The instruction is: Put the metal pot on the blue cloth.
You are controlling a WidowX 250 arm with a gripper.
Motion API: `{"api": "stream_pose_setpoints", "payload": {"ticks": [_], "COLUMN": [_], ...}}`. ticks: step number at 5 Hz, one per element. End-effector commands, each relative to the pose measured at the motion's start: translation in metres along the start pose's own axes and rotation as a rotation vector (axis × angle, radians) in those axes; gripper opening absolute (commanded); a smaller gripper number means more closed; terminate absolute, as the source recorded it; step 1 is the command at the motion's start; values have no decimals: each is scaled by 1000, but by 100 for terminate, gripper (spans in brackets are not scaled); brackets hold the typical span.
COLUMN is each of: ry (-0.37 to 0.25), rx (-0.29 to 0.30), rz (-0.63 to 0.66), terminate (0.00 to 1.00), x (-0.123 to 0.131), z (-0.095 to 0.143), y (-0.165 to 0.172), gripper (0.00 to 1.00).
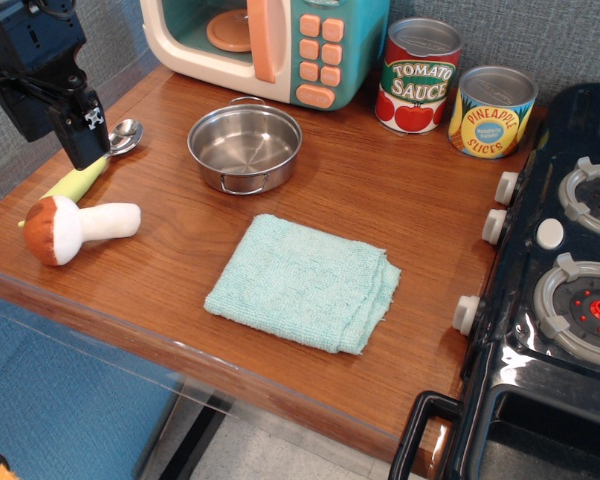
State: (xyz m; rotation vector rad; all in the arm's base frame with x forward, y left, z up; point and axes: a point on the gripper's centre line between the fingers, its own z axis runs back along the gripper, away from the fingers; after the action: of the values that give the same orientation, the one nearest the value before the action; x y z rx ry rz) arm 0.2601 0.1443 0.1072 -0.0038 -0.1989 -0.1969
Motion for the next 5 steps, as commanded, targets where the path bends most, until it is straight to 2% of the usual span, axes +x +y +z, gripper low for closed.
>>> {"api": "stream_pose_setpoints", "payload": {"ticks": [1,2,3,5], "ry": [0,-27,-24,-86], "rx": [0,6,17,68], "rz": [0,-39,-32,-28], "terminate": [0,0,0,0], "x": [0,22,51,128], "z": [0,-4,-15,-37], "y": [0,-23,-47,-83], "gripper": [100,100,100,100]}}
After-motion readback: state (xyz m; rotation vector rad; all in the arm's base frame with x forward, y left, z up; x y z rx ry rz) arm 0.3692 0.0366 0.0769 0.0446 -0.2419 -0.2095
